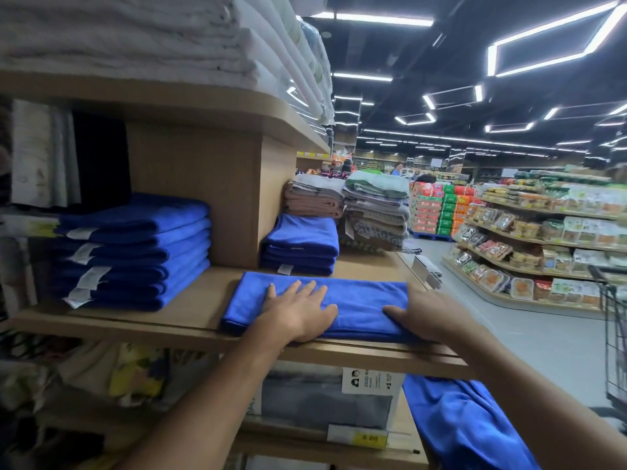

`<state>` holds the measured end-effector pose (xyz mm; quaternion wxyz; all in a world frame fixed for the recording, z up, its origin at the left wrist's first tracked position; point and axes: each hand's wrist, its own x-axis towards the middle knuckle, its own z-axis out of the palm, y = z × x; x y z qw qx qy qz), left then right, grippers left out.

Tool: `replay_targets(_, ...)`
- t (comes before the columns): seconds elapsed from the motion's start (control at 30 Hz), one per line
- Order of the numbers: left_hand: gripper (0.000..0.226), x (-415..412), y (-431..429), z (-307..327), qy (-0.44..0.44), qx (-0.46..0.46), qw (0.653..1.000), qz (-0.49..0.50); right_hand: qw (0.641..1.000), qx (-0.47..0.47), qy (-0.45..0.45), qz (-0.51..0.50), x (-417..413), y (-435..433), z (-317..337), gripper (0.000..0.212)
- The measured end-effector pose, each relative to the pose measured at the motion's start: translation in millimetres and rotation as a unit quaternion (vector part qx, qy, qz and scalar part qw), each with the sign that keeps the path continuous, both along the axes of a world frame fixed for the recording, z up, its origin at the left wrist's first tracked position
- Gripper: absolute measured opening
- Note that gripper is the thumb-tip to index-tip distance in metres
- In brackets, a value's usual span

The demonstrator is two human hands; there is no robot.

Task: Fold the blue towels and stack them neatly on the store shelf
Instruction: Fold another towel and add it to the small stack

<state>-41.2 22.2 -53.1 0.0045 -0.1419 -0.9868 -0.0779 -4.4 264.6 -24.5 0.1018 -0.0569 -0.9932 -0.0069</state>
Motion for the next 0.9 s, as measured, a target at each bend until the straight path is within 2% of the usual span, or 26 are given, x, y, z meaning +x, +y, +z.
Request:
replay_targets(0.07,0.072,1,0,0,-0.002,0.005,1.0,-0.001,0.999,-0.034,-0.039,-0.004,-7,-1,10,0.049)
replay_targets(0.17,0.07,3,-1,2,0.0,0.008,1.0,-0.003,0.988,-0.12,-0.091,-0.02,-15,-4,26,0.047)
replay_targets(0.23,0.07,4,-1,2,-0.001,0.006,1.0,-0.003,0.97,-0.226,-0.087,-0.034,-19,-2,33,0.06)
replay_targets(0.27,0.07,4,-1,3,-0.002,0.007,1.0,-0.003,0.944,-0.317,-0.081,-0.041,-20,0,35,0.064)
replay_targets(0.33,0.07,5,-1,4,-0.003,0.009,1.0,-0.002,0.851,-0.514,-0.089,-0.062,-21,6,37,0.077)
replay_targets(0.4,0.07,5,-1,4,-0.002,0.008,1.0,-0.003,0.765,-0.631,-0.108,-0.078,-20,13,38,0.089)
replay_targets(0.43,0.07,5,-1,3,-0.001,0.007,1.0,-0.003,0.722,-0.677,-0.121,-0.073,-19,15,40,0.085)
replay_targets(0.53,0.068,2,-1,2,0.003,0.005,1.0,-0.003,0.589,-0.797,-0.132,-0.03,-15,16,47,0.048)
replay_targets(0.6,0.069,2,0,1,0.003,0.005,1.0,-0.003,0.536,-0.835,-0.126,-0.003,-14,13,49,0.04)
replay_targets(0.63,0.072,2,0,0,0.002,0.007,1.0,-0.002,0.529,-0.839,-0.127,0.011,-15,10,51,0.038)
replay_targets(0.67,0.077,2,0,0,0.004,0.009,1.0,-0.001,0.537,-0.833,-0.132,0.028,-15,7,53,0.034)
replay_targets(0.8,0.087,2,0,1,0.013,0.002,1.0,-0.003,0.619,-0.765,-0.138,0.109,-18,-18,77,0.019)
replay_targets(0.9,0.073,8,-3,7,0.023,0.016,0.999,-0.03,0.675,-0.714,-0.141,0.122,-25,-49,102,0.016)
